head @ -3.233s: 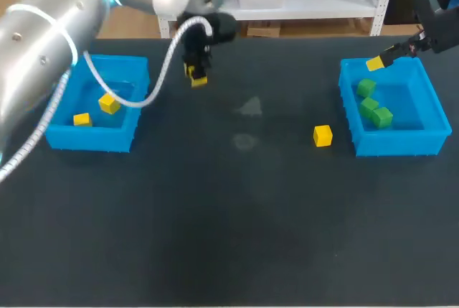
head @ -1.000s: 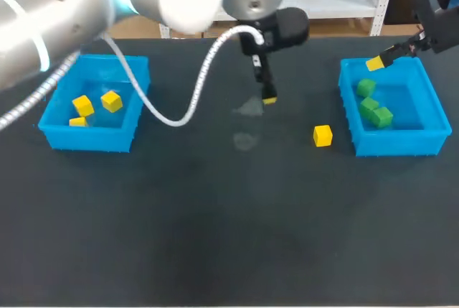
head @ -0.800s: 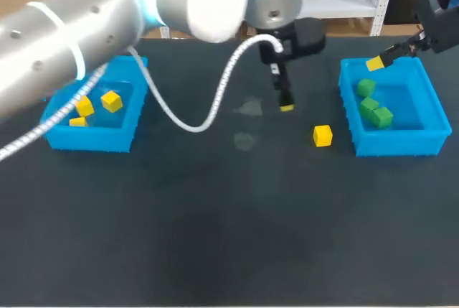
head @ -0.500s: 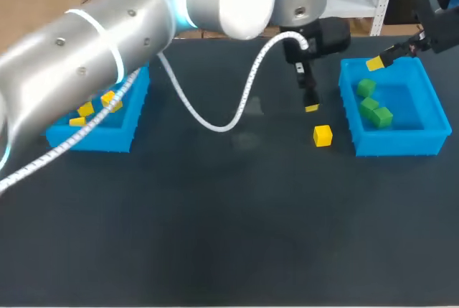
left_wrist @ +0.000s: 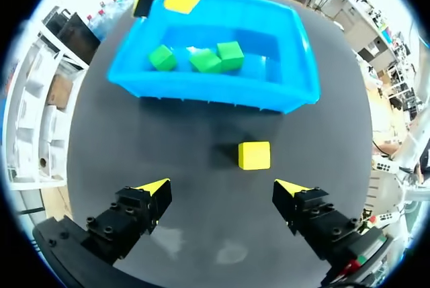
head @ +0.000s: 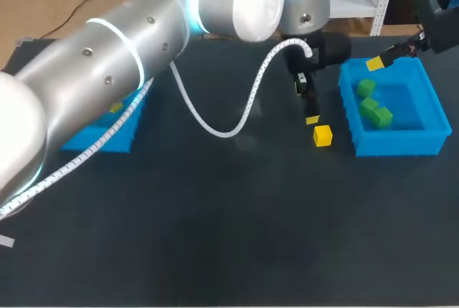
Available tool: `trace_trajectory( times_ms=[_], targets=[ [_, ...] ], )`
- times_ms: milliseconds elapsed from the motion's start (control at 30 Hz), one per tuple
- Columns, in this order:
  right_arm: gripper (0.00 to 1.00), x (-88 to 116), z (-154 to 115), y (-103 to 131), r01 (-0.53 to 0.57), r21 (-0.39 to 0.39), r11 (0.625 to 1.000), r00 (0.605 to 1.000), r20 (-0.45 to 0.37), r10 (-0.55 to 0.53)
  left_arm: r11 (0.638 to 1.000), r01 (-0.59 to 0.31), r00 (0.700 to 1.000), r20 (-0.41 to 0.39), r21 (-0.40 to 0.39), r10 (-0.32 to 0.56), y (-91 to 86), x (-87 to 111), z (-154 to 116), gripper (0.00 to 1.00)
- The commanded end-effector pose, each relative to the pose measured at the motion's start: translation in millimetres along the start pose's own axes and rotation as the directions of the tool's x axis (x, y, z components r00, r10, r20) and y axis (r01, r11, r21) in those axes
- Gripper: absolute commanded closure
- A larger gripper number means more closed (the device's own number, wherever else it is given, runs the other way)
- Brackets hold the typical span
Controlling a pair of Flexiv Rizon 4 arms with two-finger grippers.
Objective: Put the green cubes in the right bin and the yellow cubes in the left bin.
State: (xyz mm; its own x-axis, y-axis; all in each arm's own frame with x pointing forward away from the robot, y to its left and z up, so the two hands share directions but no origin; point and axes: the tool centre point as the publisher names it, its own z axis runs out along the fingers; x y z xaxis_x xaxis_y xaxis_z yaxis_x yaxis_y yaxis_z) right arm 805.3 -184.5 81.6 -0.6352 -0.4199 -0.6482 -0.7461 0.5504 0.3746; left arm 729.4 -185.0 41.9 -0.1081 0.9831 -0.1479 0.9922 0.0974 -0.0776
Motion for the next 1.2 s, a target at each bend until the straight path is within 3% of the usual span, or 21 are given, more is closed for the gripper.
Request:
trace_trajectory(
  times_ms=[33,600,1133,1167,1200],
  targets=[
    [0.00,1,0,1,0.001,0.001,1.000,1.000,0.002,-0.001,1.000,-0.002,1.000,-0.026,0.021,0.002,1.0,-8.5,13,0.00],
    [0.00,1,0,1,0.001,0.001,1.000,1.000,0.002,-0.001,0.997,-0.052,0.995,-0.081,0.053,0.057,-31.7,-23.2,29,0.00],
    [0.00,1,0,1,0.001,0.001,1.000,1.000,0.002,-0.001,0.999,-0.031,0.988,-0.149,0.023,0.034,-15.7,-32.2,53,0.00],
    [0.00,1,0,1,0.001,0.001,1.000,1.000,0.002,-0.001,0.999,-0.031,0.988,-0.151,0.023,0.034,-16.2,-31.7,54,0.09],
    [0.00,1,0,1,0.001,0.001,1.000,1.000,0.002,-0.001,0.999,-0.031,0.987,-0.155,0.023,0.034,-16.9,-31.4,55,0.27]
  ],
)
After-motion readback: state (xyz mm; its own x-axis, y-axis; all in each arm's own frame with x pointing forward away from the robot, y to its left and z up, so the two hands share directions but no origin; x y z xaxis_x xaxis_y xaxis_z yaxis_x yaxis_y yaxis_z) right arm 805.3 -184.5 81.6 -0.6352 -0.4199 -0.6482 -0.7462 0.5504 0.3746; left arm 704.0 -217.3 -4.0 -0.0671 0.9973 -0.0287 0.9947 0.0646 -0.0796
